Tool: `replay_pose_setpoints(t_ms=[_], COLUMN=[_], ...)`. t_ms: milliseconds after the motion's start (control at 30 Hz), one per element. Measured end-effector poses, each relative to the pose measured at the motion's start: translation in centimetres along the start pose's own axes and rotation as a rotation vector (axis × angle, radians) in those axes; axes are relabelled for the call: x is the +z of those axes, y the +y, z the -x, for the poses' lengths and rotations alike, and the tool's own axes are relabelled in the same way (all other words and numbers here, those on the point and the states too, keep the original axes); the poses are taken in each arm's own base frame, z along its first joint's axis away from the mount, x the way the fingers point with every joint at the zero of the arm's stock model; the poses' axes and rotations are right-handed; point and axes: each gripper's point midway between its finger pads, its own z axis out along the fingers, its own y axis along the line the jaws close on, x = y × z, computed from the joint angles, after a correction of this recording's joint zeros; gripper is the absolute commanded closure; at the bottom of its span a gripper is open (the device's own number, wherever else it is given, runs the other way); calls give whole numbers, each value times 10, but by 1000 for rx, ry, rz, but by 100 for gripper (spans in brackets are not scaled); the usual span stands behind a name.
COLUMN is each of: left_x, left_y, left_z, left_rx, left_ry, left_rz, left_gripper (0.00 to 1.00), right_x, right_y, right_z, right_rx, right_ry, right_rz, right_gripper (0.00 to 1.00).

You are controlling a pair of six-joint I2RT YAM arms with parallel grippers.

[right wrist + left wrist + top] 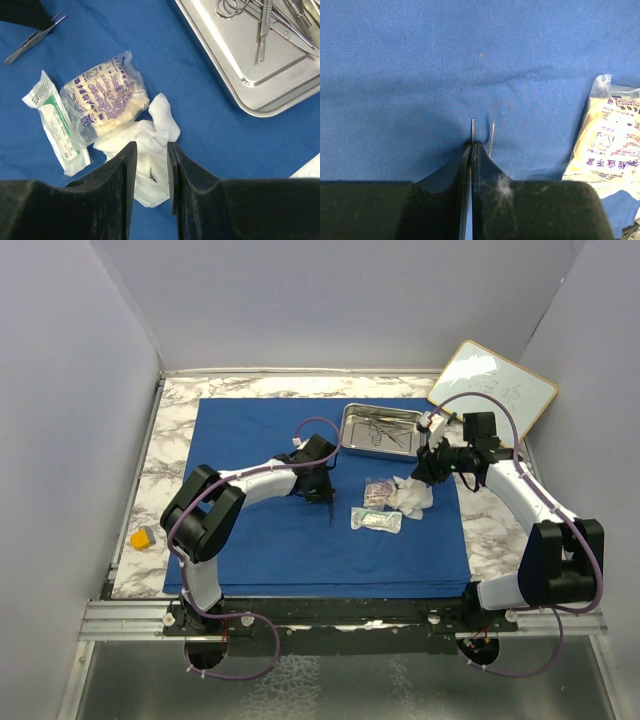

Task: Open and lay out the surgical kit
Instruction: Adjust the medical item in the surgical kit.

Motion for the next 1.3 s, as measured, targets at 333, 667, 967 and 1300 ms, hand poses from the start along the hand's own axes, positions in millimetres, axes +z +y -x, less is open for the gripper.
replay_pose_setpoints(t_ms=[333, 667, 967, 1300], left_x=[0, -2, -5, -9], left_y=[-1, -3, -3, -1], left_z=[0, -1, -2, -3], left_rx=[16, 32, 40, 44], left_ry=[-5, -7, -6, 0], left_rz=[-3, -7, -7, 0], left_gripper=[83, 82, 79, 79], right_x=[1, 1, 1, 1], right_y=[0, 0, 0, 0], right_z=[-1, -1, -1, -1], right_rx=[3, 3, 3, 3], right_ry=[3, 3, 3, 3], right_rz=[2, 2, 2, 2], right_gripper=[69, 69, 69, 69])
